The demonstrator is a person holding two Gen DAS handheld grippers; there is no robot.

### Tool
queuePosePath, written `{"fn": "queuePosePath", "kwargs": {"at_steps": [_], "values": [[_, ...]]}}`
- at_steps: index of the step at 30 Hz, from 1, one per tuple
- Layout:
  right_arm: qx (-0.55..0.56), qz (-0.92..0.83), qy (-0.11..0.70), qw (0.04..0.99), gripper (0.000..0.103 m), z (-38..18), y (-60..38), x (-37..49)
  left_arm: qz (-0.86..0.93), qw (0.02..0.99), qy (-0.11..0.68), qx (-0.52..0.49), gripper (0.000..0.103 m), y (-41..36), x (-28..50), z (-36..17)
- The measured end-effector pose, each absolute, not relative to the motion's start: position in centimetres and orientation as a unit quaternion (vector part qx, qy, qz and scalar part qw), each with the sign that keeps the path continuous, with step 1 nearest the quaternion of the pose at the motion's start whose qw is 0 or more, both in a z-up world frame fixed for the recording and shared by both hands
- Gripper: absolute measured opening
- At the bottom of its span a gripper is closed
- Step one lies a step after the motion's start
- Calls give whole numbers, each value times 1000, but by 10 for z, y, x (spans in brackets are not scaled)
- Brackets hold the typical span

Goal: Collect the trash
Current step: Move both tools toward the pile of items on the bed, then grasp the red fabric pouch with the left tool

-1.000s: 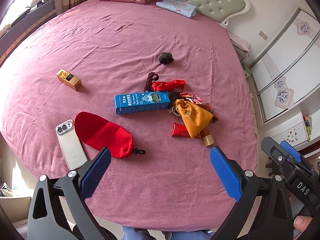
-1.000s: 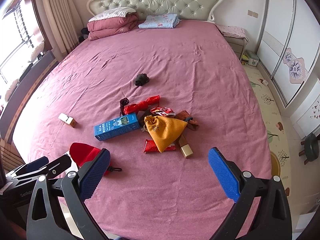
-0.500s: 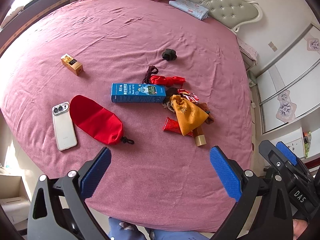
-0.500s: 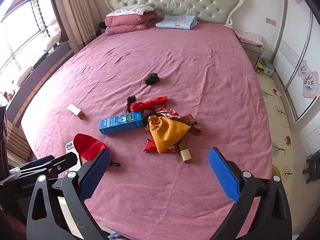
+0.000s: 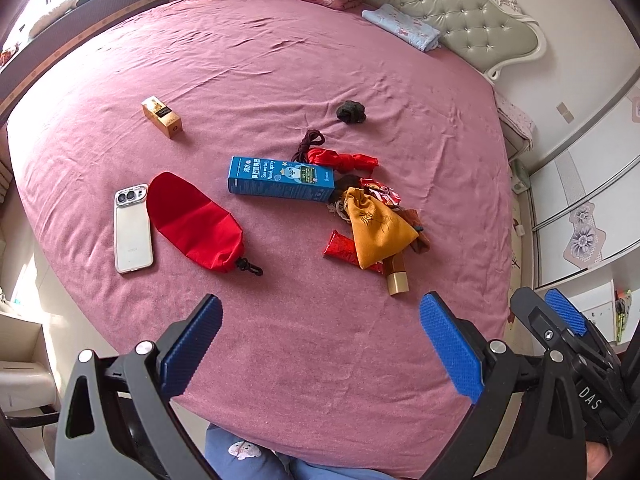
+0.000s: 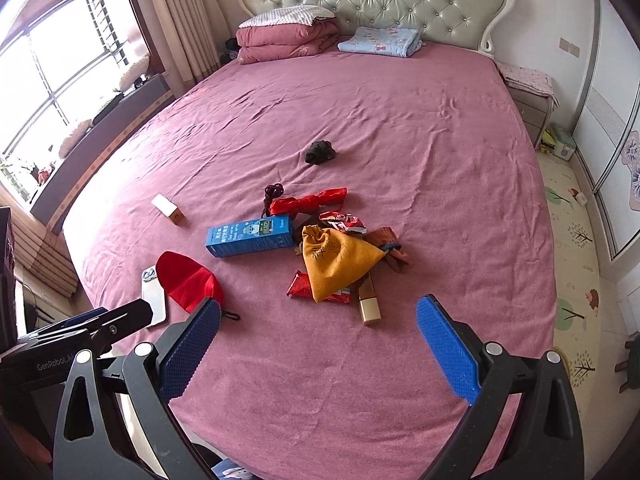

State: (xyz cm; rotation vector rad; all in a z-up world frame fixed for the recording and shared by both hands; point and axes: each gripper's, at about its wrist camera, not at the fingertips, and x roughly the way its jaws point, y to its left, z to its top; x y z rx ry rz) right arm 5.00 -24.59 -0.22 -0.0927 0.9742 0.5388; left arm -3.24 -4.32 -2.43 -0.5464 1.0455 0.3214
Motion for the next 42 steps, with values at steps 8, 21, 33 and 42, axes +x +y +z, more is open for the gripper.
{"fn": "queuePosePath", "kwargs": {"at_steps": [8,21,33,42], "values": [[-52,262,465,844,94,-7,-242,56,165,810,491,-275,99,-41,-33,-29],[-90,270,486,826,94,-21,-184,83,160,777,514,-327,99,9,-1,-71],[-155,295,516,789,94,-71,-109,115,181,730,532,-389,99,63,20,-130],[-203,306,528,766,94,-104,-77,142,208,678,543,-449,99,91,34,-183]]}}
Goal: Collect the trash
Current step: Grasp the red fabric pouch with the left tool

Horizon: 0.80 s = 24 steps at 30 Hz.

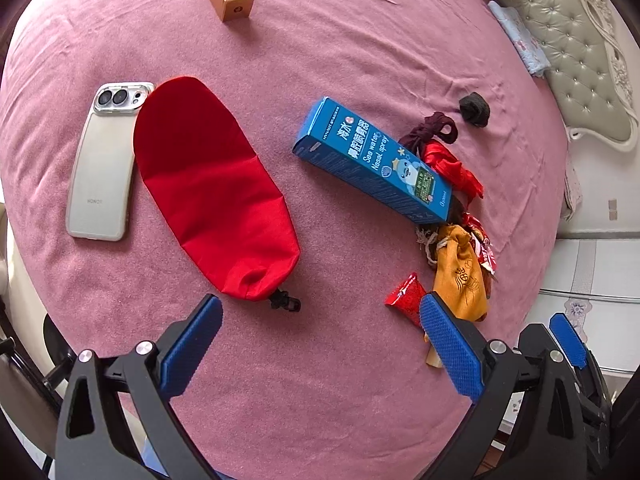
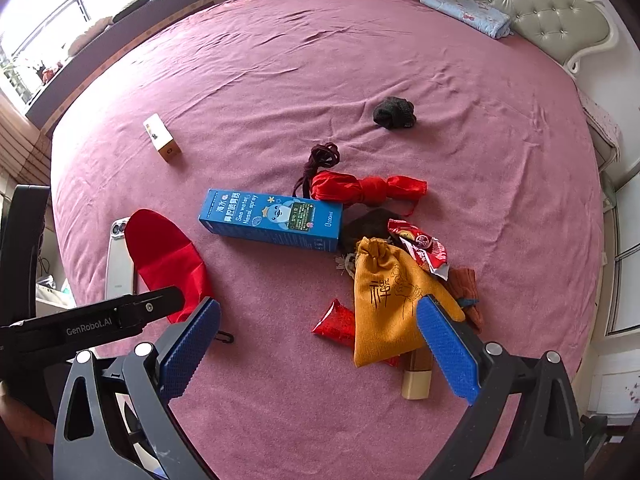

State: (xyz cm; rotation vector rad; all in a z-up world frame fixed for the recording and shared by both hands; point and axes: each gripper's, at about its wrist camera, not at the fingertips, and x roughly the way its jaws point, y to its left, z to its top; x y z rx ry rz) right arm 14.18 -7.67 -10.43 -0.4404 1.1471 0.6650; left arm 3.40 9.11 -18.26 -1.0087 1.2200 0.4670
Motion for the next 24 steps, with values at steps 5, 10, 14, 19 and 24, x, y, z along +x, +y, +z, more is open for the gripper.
{"fn": "queuePosePath", "kwargs": {"at_steps": [5,10,14,19,24], "values": [[-216,316,538,751,94,-122,-63,157,226,657,553,-459,99,103,43,-215],[-240,324,543,737,94,-138,-50,171,246,637,569,-458,99,112,52,-248],[-250,332,545,728,94,-147,-40,181,256,633,572,-455,98,116,59,-267],[-258,342,550,717,94,-156,-29,191,264,623,574,-461,98,119,68,-286],[-268,359,550,705,94,-164,-18,192,281,605,564,-487,98,125,68,-297]]}}
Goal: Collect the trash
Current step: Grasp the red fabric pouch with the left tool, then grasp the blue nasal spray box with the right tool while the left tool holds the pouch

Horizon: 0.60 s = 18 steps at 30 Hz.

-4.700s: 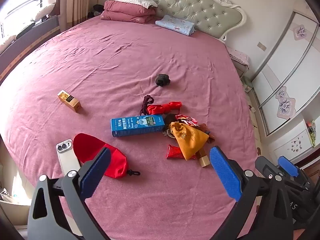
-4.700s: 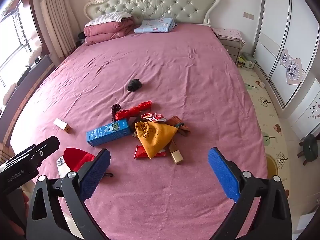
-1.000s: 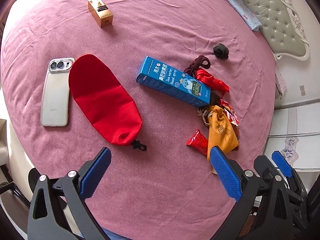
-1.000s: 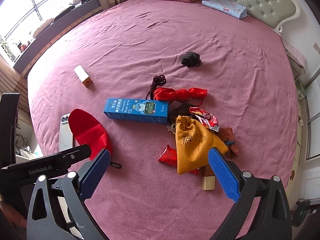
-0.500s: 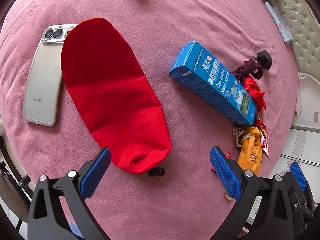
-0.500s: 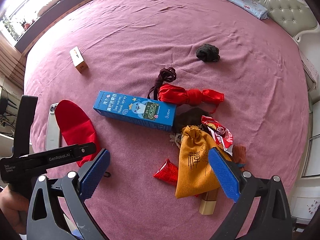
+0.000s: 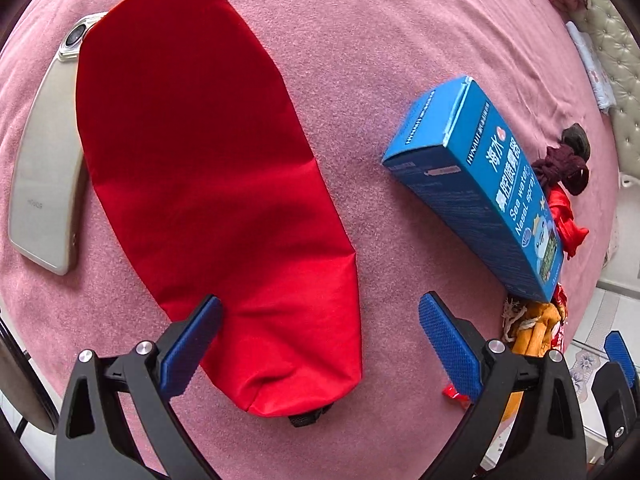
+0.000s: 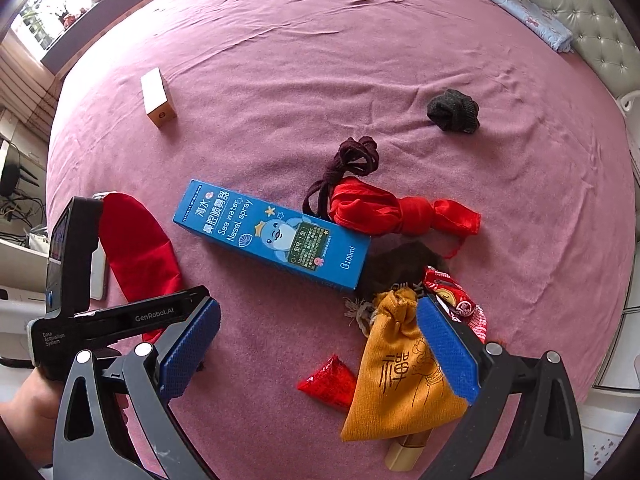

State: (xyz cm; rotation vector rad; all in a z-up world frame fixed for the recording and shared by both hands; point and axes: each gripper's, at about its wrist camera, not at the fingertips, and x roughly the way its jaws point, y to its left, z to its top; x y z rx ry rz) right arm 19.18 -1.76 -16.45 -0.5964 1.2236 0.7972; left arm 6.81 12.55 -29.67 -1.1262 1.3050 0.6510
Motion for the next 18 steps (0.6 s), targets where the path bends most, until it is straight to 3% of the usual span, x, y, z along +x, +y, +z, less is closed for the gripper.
{"fn": "queuePosePath", "kwargs": {"at_steps": [4,8,10,13,15,18], "values": [[-277,378,548,693,94,-170,-9,193,304,586,577,-481,87,126,73,-300],[-292,409,547,670,94,-177,3,193,329,566,592,-470,60,129,67,-300],[-305,430,542,655,94,-179,11,191,328,563,585,-483,53,134,63,-298],[-329,465,524,633,94,-181,24,186,319,567,572,-500,36,141,49,-299],[-346,481,513,621,94,-183,32,183,294,578,554,-523,4,145,41,-299],[-368,499,500,605,94,-188,43,179,287,579,554,-525,4,146,36,-296]]}}
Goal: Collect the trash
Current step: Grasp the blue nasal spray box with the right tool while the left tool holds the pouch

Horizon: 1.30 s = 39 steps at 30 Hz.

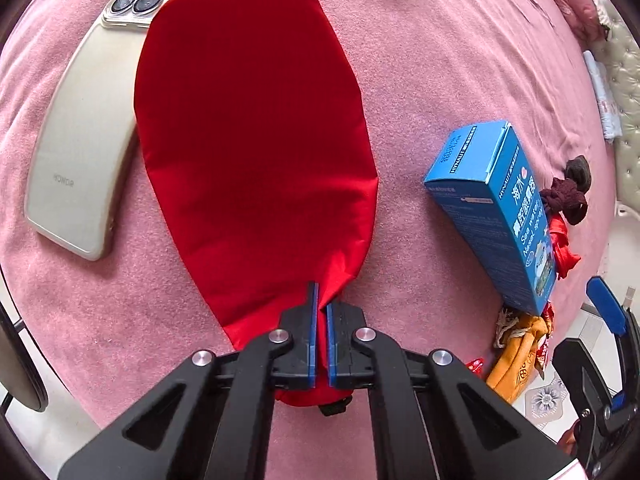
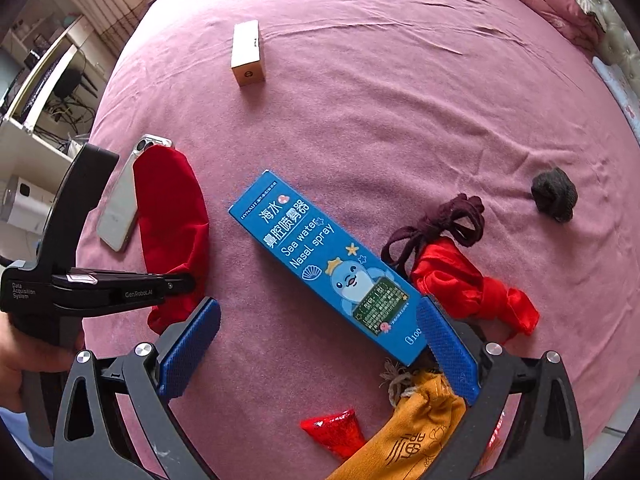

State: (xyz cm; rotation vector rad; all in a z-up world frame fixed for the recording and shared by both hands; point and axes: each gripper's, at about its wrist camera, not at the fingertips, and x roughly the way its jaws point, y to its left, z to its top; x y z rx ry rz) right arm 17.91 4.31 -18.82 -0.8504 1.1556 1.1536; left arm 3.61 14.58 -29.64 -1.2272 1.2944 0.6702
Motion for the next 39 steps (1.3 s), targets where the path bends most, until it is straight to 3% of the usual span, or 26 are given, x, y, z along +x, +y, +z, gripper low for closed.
{"fn": "queuePosePath", "kwargs": {"at_steps": [15,17,19,25,31,39], "values": [[-504,537,411,537,93,-231,94,157,267,593,536,-538,3,150,31,-271],[-510,531,424,528,86,-241,99,161,264,595,537,-536,3,150,28,-266],[-511,519,448,518,64,-250,103,165,260,598,541,-531,3,146,30,-262],[-428,510,516,539,49,-244,98,177,248,608,539,-527,2,146,29,-246],[-316,476,573,587,48,-222,71,193,225,634,554,-491,2,141,39,-227],[-234,435,592,637,48,-175,27,182,160,663,567,-461,2,116,55,-192]]}}
